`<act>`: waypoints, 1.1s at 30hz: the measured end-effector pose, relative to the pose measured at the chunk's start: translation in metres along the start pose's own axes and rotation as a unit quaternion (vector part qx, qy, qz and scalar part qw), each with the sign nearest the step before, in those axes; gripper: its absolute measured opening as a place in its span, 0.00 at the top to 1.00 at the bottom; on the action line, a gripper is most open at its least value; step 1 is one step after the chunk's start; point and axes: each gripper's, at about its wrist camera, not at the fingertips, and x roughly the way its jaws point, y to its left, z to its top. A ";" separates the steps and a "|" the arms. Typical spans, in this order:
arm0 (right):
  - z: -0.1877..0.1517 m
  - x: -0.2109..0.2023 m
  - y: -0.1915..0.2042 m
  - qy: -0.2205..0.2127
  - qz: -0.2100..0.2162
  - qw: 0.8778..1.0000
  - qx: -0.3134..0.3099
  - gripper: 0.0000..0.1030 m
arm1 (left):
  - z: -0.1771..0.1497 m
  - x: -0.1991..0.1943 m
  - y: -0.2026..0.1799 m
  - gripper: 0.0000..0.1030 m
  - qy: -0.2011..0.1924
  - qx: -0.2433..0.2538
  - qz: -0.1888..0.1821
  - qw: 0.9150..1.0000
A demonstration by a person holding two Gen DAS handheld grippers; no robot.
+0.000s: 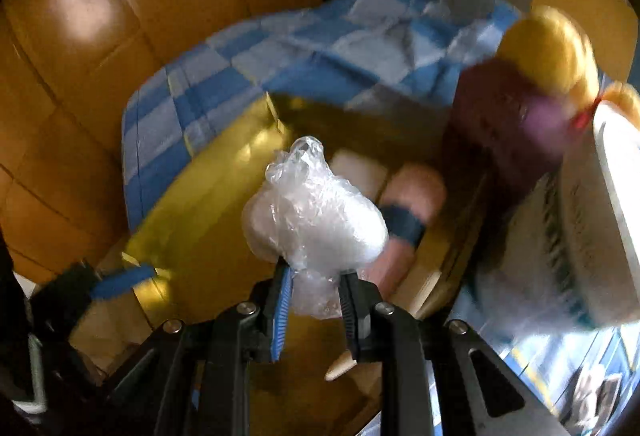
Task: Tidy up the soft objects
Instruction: 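Carry the plastic-wrapped ball into the tray and open the right gripper, then move both tools back from the tray to the pile of soft items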
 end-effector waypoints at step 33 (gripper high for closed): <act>-0.069 -0.077 -0.035 -0.095 -0.064 0.989 0.090 0.47 | -0.010 -0.003 -0.012 0.29 0.004 0.010 0.003 1.000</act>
